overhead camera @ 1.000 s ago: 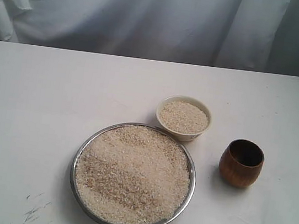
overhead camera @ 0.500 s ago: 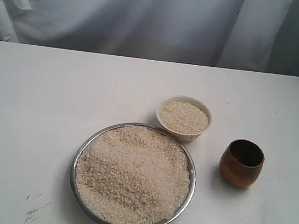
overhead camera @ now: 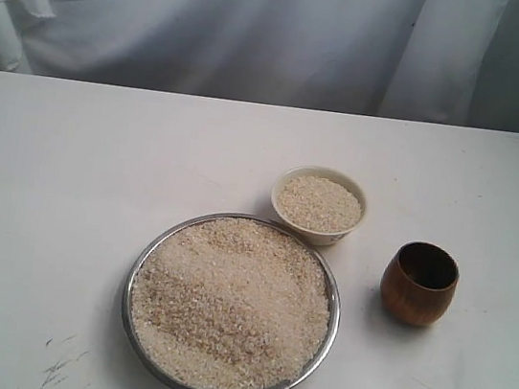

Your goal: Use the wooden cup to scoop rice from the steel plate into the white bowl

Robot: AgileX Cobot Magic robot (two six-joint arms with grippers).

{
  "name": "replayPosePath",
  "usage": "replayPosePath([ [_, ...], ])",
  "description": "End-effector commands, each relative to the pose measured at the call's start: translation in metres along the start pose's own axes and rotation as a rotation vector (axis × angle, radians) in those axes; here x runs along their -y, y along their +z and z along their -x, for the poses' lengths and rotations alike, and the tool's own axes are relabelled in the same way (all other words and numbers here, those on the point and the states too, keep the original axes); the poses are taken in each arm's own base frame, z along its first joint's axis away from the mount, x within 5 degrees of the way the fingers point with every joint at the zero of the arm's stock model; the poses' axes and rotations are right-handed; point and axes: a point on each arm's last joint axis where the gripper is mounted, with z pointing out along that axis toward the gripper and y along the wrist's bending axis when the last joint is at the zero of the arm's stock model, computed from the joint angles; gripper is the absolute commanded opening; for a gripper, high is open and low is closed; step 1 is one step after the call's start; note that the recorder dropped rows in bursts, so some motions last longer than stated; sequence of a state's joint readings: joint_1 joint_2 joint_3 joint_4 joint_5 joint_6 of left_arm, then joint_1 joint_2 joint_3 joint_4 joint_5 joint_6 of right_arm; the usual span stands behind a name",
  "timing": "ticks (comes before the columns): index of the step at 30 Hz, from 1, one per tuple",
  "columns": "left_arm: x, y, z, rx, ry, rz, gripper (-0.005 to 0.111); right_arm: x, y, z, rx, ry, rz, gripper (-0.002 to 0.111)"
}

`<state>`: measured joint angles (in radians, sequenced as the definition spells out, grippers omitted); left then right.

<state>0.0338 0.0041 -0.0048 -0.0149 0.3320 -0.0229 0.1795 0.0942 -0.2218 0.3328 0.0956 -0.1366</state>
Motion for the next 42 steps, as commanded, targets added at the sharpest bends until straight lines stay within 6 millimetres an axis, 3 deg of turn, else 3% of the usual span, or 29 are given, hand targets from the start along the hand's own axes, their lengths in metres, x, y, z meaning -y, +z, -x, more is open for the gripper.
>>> replayPosePath([
  [1, 0.0, 0.0, 0.0, 0.012, 0.001, -0.003, 0.0, -0.003, 0.016, -0.002, -0.12, -0.118, 0.036, 0.105],
  [6, 0.0, 0.0, 0.0, 0.012, 0.001, -0.003, 0.0, -0.006, 0.038, -0.017, -0.26, -0.159, 0.081, 0.105],
  [13, 0.0, 0.0, 0.0, 0.012, 0.001, -0.003, 0.0, -0.014, 0.077, -0.032, -0.276, -0.309, 0.131, 0.105],
  [18, 0.0, 0.0, 0.0, 0.012, 0.001, -0.003, 0.0, -0.018, 0.1, -0.061, -0.377, -0.336, 0.138, 0.105],
  [20, 0.0, 0.0, 0.0, 0.012, 0.001, -0.003, 0.0, -0.021, 0.107, -0.073, -0.336, -0.33, 0.146, 0.105],
  [24, 0.0, 0.0, 0.0, 0.012, 0.001, -0.003, 0.0, -0.028, 0.11, -0.088, -0.16, -0.332, 0.198, 0.105],
  [35, 0.0, 0.0, 0.0, 0.012, 0.001, -0.003, 0.0, -0.023, 0.119, -0.154, -0.444, -0.329, 0.206, 0.105],
  [42, 0.0, 0.0, 0.0, 0.012, 0.001, -0.003, 0.0, -0.016, 0.117, -0.179, -0.474, -0.274, 0.169, 0.105],
])
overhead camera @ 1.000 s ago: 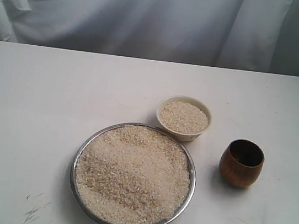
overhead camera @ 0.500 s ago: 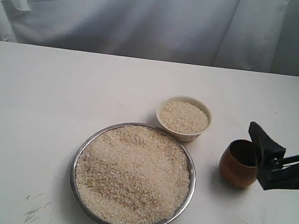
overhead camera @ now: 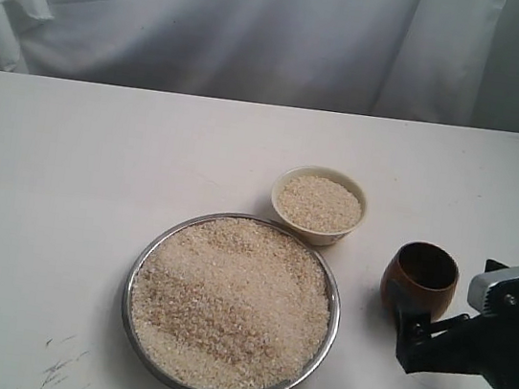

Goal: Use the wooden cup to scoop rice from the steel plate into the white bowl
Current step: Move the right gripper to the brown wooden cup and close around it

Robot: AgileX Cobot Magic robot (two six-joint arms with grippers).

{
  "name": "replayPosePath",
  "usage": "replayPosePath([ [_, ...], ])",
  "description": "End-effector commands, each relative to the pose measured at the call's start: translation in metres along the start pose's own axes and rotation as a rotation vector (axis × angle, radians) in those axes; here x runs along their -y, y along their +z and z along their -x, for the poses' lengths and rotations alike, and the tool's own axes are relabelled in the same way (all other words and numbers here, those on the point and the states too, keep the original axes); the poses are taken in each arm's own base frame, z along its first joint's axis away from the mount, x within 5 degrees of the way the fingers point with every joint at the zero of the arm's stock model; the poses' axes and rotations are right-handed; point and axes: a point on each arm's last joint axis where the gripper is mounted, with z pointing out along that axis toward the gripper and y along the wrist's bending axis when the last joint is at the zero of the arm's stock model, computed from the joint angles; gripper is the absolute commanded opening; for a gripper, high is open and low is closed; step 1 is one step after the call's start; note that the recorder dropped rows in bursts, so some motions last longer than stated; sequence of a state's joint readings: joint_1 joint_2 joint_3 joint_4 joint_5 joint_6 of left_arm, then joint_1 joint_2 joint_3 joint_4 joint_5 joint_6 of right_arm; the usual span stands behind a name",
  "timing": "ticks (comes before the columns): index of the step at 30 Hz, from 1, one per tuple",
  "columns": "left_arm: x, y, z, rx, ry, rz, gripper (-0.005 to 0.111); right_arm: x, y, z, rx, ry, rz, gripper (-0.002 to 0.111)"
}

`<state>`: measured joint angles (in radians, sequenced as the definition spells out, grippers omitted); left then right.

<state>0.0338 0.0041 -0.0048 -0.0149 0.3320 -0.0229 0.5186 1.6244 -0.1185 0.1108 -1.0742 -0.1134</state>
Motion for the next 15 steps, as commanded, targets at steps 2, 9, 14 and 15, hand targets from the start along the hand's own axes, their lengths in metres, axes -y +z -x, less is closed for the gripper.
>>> replayPosePath([
  [2, 0.0, 0.0, 0.0, 0.012, 0.001, -0.003, 0.0, -0.001, 0.005, -0.017, -0.013, 0.023, -0.005, 0.105],
  [9, 0.0, 0.0, 0.0, 0.012, 0.001, -0.003, 0.0, -0.001, 0.013, -0.044, -0.151, 0.07, 0.011, 0.105],
  [14, 0.0, 0.0, 0.0, 0.012, 0.001, -0.003, 0.0, 0.0, 0.028, -0.046, -0.142, 0.061, 0.074, 0.105],
  [15, 0.0, 0.0, 0.0, 0.012, 0.001, -0.003, 0.0, 0.002, 0.03, -0.044, -0.134, 0.065, 0.076, 0.105],
])
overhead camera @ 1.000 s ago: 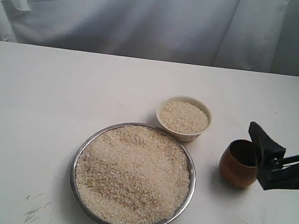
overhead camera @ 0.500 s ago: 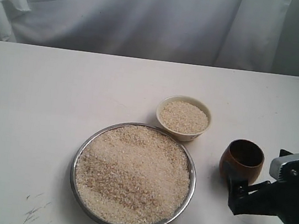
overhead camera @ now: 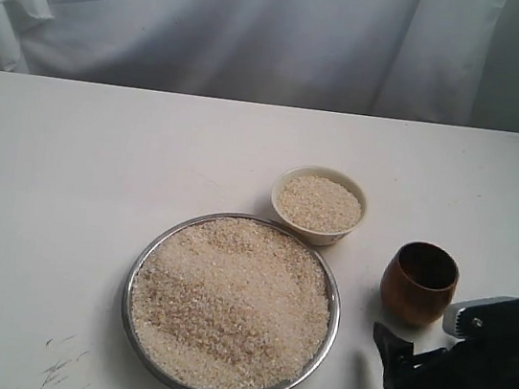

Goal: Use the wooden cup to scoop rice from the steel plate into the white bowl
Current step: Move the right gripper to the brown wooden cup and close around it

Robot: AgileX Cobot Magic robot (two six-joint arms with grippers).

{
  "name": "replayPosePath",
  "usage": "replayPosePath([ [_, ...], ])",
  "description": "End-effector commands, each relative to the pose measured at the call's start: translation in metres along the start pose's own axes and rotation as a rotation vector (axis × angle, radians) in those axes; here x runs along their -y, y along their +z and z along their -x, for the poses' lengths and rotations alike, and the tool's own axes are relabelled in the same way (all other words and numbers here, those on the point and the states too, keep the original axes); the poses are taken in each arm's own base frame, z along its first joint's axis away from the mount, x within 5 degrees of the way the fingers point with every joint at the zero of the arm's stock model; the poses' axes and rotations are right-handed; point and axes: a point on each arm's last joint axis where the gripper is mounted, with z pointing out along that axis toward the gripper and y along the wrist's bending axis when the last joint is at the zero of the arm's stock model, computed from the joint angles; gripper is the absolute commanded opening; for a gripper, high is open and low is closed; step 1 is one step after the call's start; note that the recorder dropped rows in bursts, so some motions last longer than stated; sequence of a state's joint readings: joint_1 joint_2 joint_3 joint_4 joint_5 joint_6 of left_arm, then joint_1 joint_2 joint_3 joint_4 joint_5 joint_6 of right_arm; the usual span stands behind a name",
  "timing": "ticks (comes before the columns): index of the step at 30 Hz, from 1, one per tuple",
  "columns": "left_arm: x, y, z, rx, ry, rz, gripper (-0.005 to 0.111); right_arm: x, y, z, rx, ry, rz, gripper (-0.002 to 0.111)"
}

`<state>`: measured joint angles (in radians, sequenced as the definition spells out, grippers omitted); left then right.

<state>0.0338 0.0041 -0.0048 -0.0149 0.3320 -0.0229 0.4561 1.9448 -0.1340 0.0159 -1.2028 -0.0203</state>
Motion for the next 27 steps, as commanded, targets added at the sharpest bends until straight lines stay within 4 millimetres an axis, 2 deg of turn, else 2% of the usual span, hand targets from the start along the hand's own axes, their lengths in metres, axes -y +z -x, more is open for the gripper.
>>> replayPosePath([
  [1, 0.0, 0.0, 0.0, 0.012, 0.001, -0.003, 0.0, 0.003, 0.01, 0.007, 0.045, 0.009, 0.047, 0.105],
  [9, 0.0, 0.0, 0.0, 0.012, 0.001, -0.003, 0.0, 0.013, 0.022, 0.017, 0.094, 0.015, 0.036, 0.105],
  [16, 0.0, 0.0, 0.0, 0.012, 0.001, -0.003, 0.0, 0.019, 0.039, 0.01, 0.069, 0.074, 0.081, 0.105],
  [27, 0.0, 0.0, 0.0, 0.012, 0.001, -0.003, 0.0, 0.022, 0.046, 0.016, 0.098, 0.079, 0.068, 0.105],
])
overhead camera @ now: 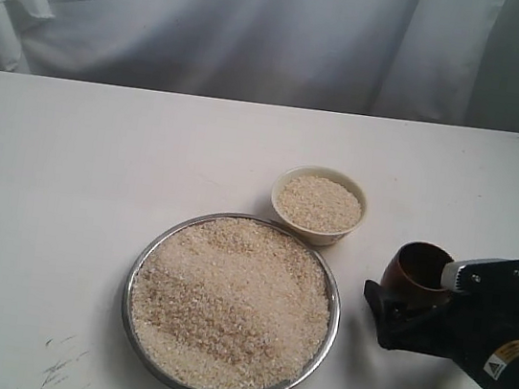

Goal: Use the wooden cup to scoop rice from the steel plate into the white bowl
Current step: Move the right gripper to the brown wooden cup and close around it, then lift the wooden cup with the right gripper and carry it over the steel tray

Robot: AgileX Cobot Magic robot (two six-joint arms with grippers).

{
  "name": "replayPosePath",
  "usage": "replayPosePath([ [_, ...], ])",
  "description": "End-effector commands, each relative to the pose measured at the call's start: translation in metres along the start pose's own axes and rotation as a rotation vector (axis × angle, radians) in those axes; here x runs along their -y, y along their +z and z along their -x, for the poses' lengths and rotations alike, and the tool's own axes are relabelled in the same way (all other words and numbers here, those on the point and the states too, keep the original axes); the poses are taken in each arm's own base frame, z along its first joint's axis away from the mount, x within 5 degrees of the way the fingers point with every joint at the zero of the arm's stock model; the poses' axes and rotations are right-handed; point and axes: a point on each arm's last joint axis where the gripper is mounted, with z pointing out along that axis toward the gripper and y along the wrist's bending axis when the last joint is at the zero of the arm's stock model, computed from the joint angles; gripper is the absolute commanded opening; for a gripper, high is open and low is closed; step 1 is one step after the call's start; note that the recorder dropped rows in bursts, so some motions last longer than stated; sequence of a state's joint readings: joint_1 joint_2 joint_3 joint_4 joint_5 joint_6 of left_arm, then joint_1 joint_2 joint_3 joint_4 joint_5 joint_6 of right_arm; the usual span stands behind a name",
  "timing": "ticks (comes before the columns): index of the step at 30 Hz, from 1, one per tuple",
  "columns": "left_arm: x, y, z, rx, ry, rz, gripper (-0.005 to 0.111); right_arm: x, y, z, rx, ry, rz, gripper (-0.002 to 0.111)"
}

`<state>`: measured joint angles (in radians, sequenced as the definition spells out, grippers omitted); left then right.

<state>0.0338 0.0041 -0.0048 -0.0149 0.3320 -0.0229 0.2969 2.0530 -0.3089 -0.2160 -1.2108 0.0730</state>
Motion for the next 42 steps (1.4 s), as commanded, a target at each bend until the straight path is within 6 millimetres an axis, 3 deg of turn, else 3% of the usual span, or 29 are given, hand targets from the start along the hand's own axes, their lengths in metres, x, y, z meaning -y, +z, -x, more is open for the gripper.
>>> replayPosePath([
  [1, 0.0001, 0.0002, -0.0002, 0.012, 0.001, -0.003, 0.0, 0.0031, 0.0026, 0.0037, 0.024, 0.001, -0.01, 0.105],
  [25, 0.0001, 0.0002, -0.0002, 0.012, 0.001, -0.003, 0.0, 0.0018, -0.0028, -0.0012, 0.0, -0.003, -0.009, 0.101],
  [28, 0.0001, 0.0002, -0.0002, 0.012, 0.001, -0.003, 0.0, 0.0003, -0.0028, -0.0013, -0.001, 0.007, 0.007, 0.089],
  [34, 0.0001, 0.0002, -0.0002, 0.012, 0.001, -0.003, 0.0, 0.0001, -0.0019, -0.0006, 0.003, 0.007, 0.012, 0.079],
  [39, 0.0001, 0.0002, -0.0002, 0.012, 0.001, -0.003, 0.0, -0.0023, -0.002, -0.0008, 0.0, -0.001, 0.039, 0.044],
  [42, 0.0001, 0.0002, -0.0002, 0.012, 0.001, -0.003, 0.0, -0.0041, -0.002, -0.0009, -0.001, -0.014, 0.059, 0.032],
])
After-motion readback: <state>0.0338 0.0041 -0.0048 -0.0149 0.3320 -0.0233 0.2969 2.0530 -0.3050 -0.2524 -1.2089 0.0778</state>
